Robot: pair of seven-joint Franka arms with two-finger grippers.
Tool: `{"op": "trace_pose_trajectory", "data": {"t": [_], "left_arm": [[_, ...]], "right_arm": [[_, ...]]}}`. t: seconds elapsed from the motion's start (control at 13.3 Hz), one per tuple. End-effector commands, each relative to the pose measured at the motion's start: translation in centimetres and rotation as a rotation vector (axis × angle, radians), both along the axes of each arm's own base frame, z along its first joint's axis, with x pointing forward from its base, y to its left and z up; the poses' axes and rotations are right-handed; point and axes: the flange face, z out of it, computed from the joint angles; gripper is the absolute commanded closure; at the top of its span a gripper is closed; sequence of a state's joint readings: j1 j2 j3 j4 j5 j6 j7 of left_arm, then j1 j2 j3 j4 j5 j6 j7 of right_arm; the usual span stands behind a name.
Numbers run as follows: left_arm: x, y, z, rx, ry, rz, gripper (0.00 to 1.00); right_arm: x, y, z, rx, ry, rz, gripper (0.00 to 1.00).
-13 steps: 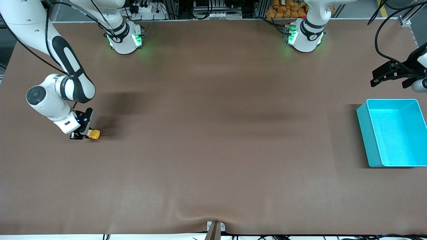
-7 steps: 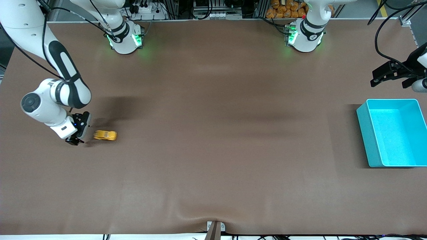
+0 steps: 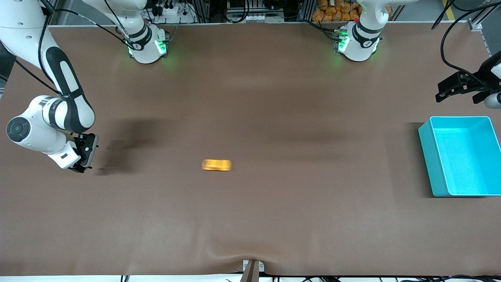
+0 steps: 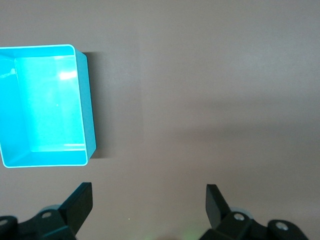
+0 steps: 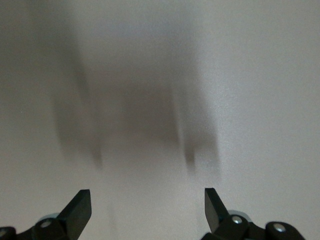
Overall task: Wind and store yellow beetle car
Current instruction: 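Release the car with the right gripper while the left gripper moves out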
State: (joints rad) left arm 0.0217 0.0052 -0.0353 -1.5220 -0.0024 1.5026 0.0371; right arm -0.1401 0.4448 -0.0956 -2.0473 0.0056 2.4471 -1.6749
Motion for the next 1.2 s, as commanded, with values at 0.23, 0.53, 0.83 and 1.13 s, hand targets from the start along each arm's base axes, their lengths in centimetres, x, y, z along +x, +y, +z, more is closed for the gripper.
{"op": "trace_pose_trajectory", "data": {"t": [0.23, 0.53, 0.83, 1.13], "left_arm": [[0.2, 0.3, 0.1, -0.026, -0.005, -0.007, 0.00], [0.2, 0.3, 0.1, -0.026, -0.005, -0.009, 0.00], [0.2, 0.3, 0.1, -0.026, -0.005, -0.009, 0.00], [0.5, 0.3, -0.1, -0.025, -0.008, -0.007, 0.00]], "right_arm": [[0.1, -0.3, 0.0, 0.010, 0.004, -0.003, 0.00], [0.2, -0.1, 0.0, 0.011, 0.002, -0.006, 0.00], [1.5, 1.5, 2.5, 0.012, -0.012, -0.105, 0.00], [4.9, 4.0, 9.2, 0.025, 0.046, -0.208, 0.00]]}}
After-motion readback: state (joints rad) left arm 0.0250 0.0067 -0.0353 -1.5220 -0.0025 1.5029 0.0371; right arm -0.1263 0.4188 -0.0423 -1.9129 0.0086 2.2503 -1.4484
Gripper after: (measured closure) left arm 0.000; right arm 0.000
